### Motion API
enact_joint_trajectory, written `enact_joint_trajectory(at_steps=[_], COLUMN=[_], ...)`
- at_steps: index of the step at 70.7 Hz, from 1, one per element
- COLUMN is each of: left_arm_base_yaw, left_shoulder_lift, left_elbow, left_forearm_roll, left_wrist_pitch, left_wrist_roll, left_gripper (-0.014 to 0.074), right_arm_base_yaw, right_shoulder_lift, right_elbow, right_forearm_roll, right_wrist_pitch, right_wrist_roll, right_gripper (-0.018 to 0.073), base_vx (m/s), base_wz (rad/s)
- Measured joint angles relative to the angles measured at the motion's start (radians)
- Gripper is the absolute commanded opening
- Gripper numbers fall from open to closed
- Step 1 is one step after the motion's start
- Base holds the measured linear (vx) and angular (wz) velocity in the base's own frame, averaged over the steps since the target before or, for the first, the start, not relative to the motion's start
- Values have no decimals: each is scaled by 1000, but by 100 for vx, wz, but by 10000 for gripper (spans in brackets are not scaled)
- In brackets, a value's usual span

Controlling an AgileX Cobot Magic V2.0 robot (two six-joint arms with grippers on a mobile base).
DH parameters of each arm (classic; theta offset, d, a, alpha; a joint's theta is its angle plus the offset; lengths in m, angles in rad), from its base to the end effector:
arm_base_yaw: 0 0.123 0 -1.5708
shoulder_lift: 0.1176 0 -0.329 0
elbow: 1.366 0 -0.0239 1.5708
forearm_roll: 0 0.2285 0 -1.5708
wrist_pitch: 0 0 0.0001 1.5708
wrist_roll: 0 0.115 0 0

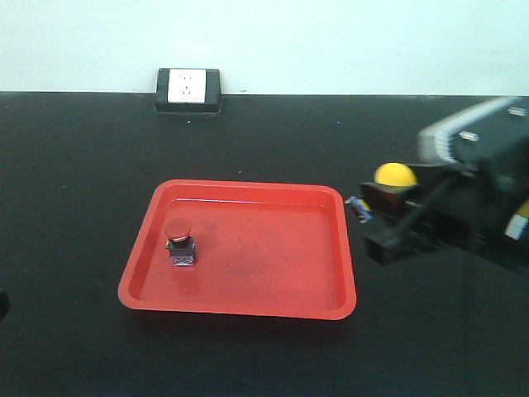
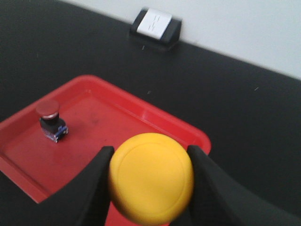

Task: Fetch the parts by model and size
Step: 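Lower the yellow switch into the tray beside the red switch, then open the right gripper and withdraw it from the tray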

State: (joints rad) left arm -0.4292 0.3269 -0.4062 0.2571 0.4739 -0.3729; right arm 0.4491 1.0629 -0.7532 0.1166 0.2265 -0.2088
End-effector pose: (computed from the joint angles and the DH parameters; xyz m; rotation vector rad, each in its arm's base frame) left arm 0.0362 -0.0018 0.2927 0.1867 1.8633 -0.2874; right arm 0.1848 0.0924 0.3503 -0.5609 1.9480 0.2506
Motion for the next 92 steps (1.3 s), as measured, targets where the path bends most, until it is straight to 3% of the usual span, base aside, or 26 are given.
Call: enact_joint_trajectory(at_steps=[26, 58, 70, 82, 92], left_arm_base_yaw=[0, 0, 0, 0, 0], left_shoulder_lift=[0, 0, 0, 0, 0], left_elbow=[0, 0, 0, 0, 0], left_forearm_roll=[0, 0, 0, 0, 0], left_wrist_pitch=[0, 0, 0, 0, 0], left_wrist_roll=[0, 0, 0, 0, 0], left_gripper=[576, 576, 576, 576, 576], right_arm_base_yaw=[3, 3, 3, 3, 3], right_shoulder_lift=[476, 735, 765, 774, 768], right_elbow=[-296, -378, -380, -380, -400], right_forearm_roll=[0, -53, -56, -56, -62], right_wrist_pitch=[80, 132, 151, 165, 203], right_wrist_roll=[163, 172, 175, 187, 191], right_gripper=[-1, 36, 154, 384, 525], base_vx=[0, 0, 0, 0, 0], base_wz=[0, 0, 0, 0, 0])
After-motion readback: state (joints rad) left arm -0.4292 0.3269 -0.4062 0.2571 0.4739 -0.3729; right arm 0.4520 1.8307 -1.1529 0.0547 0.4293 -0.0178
